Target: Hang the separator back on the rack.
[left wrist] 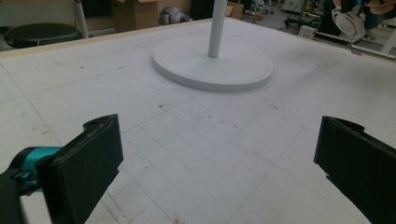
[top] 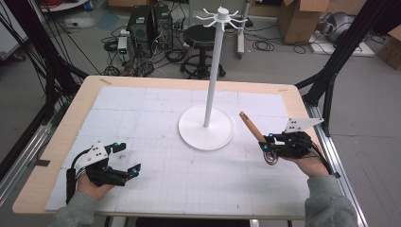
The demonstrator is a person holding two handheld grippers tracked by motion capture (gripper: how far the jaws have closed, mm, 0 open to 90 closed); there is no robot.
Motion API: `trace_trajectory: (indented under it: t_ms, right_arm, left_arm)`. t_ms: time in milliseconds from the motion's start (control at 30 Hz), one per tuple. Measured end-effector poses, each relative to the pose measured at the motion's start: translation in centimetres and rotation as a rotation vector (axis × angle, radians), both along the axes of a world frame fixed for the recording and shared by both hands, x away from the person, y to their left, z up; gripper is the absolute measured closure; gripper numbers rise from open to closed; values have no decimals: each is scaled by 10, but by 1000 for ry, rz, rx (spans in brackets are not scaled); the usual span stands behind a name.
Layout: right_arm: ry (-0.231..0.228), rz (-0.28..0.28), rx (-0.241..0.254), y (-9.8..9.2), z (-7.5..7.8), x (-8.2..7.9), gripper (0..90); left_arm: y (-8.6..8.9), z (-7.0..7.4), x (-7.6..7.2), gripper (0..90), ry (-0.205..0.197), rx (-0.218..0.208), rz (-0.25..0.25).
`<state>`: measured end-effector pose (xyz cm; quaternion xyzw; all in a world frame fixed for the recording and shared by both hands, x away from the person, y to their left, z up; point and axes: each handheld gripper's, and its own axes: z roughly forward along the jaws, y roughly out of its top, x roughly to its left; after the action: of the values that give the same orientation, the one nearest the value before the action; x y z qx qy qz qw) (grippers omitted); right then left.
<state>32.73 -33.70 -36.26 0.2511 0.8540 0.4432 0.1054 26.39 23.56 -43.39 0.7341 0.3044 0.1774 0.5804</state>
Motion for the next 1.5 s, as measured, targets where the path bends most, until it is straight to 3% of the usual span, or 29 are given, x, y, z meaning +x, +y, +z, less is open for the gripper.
trace_trajectory:
  t_ms: [233, 533, 833, 1000, 1233, 1500]
  right_arm:
    - [-25, -46, 60, -2, 5, 0, 698]
    - [-96, -102, 163, 0, 15, -1, 697]
    - [-125, -88, 208, 16, 25, 2, 697]
    - [-163, -79, 242, 26, 34, 3, 697]
    - [-197, -94, 292, 34, 43, 5, 697]
    - [-201, -107, 323, 44, 53, 9, 698]
  left_arm:
    - [-1, 0, 0, 17, -2, -2, -2]
    - [-1, 0, 0, 17, -4, -2, 0]
    - [0, 0, 0, 17, -5, 0, -1]
    - [0, 0, 0, 17, -8, 1, -1]
    - [0, 0, -1, 17, -7, 3, 0]
    - [0, 1, 0, 17, -8, 1, 1]
